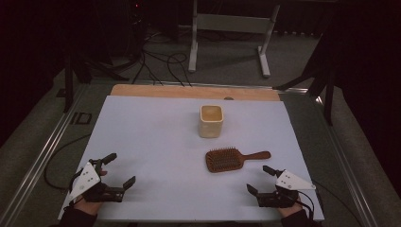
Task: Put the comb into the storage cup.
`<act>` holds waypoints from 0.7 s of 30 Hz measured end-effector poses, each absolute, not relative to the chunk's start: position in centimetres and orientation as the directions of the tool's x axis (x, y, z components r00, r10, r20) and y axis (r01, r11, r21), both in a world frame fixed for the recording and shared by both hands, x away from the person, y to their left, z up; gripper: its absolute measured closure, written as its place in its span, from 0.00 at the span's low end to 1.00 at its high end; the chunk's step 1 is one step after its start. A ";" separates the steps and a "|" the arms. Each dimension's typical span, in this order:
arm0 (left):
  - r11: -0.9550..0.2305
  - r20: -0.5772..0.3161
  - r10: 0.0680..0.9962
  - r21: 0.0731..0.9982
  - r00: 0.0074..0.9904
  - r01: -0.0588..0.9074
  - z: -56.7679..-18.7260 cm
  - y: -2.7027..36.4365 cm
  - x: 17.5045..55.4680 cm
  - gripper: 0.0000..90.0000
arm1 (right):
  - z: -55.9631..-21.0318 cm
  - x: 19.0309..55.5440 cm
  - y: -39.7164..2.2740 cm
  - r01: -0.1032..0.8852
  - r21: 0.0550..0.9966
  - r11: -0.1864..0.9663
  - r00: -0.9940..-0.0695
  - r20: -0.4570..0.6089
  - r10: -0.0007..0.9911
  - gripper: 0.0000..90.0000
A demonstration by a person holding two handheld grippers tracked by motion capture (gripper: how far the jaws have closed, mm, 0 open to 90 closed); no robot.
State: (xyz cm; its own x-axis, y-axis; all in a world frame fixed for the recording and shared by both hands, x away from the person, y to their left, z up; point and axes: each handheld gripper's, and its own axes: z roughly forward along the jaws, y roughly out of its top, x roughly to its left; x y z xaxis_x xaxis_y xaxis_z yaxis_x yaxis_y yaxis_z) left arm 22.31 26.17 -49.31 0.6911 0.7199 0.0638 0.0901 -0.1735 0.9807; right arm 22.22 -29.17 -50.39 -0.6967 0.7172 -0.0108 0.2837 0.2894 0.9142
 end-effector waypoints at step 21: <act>-0.184 0.070 0.715 0.979 0.696 0.091 -49.2 26.0 22.3 0.00 | -50.4 22.1 -28.6 0.292 0.904 0.312 -0.702 -0.019 0.712 0.10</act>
